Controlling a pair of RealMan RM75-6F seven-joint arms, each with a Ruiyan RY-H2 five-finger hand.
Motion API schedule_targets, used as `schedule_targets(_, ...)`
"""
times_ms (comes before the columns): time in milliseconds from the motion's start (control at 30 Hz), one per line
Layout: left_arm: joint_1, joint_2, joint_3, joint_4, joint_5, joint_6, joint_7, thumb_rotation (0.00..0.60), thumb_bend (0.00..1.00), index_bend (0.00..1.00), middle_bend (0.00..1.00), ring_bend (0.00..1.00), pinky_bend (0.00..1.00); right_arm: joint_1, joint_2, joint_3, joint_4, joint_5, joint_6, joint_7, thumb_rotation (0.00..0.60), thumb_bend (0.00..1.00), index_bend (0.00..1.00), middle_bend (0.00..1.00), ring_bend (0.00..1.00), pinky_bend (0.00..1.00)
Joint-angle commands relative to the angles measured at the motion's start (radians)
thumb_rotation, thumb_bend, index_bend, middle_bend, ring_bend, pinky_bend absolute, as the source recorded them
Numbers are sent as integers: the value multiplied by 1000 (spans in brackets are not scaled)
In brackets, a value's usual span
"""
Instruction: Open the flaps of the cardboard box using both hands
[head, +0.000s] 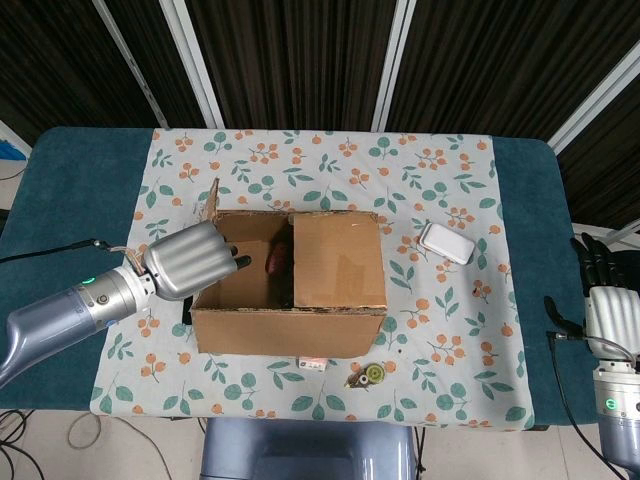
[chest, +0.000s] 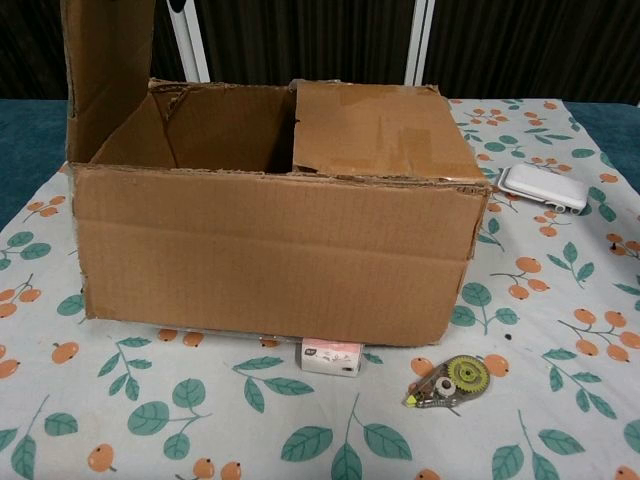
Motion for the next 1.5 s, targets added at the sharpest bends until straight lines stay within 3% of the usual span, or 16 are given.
schedule_targets(33,22,28,2,-11,23,21,-21,600,816,322,514,577,640,0,0,1,-1,1,0,2,600,386,12,0,0,215)
schedule_targets(1067,309,227,74,-38,190,194,-134,600,817,327,515,594,657,-3,-1,-2,-13,-5,2,12,600,388,19,0,0,215)
schedule_targets(1400,460,133,127,39,146,270,-99,600,791,321,496,580,647,-3,2,-2,-21,-2,-2,13,600,387,19,0,0,215)
schedule_targets(1500,517,82,129,68,96,341,-74,600,628,280,429,517,581,-3,3,-3,-23,-6,-1,9,600,387,18,0,0,215)
